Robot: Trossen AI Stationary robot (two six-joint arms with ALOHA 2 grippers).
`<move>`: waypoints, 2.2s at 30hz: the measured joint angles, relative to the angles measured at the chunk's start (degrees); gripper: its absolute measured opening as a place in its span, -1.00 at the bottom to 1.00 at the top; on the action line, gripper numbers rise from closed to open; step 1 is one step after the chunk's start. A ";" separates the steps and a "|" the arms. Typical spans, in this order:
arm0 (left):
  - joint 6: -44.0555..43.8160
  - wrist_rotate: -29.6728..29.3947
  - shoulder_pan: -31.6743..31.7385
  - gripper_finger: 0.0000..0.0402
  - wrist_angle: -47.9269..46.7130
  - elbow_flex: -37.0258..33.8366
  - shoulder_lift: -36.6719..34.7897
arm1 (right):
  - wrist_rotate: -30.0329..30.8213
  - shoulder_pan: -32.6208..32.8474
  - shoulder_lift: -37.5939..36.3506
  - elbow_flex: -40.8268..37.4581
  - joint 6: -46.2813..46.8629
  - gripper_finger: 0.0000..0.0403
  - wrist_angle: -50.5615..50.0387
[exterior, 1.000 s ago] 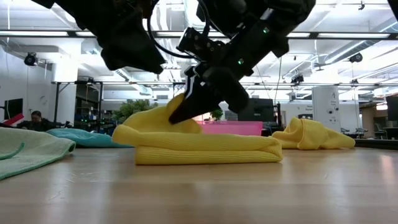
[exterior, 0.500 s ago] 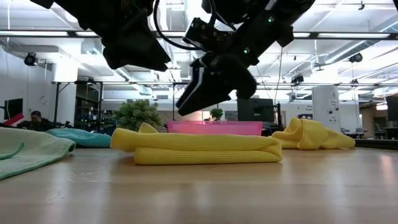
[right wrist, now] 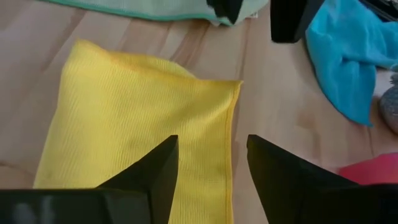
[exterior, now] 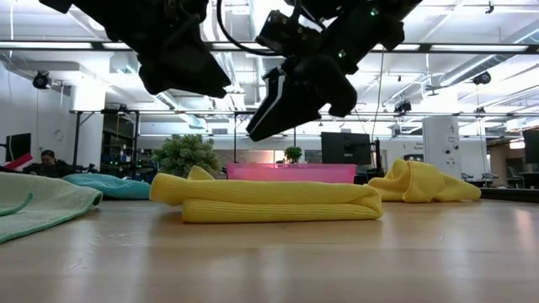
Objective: Fold microfiber towels
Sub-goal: Fold the bottom yellow microfiber towel
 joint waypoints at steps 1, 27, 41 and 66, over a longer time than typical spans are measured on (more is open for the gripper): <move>-0.02 -0.41 0.02 -0.43 0.16 -0.05 0.02 | 0.00 0.00 -0.37 -0.14 -0.02 -0.11 -0.36; -3.05 2.42 -0.61 -0.43 9.66 -0.47 6.10 | -0.06 0.39 -18.35 -17.55 11.97 -0.12 -2.45; -19.45 1.98 -1.48 -0.43 6.58 -0.92 6.42 | -0.21 0.37 -19.40 -29.38 23.33 -0.22 16.56; -19.50 3.76 -1.86 -0.43 3.61 -0.74 15.63 | 4.71 -0.11 -3.78 -26.18 18.22 -0.66 22.94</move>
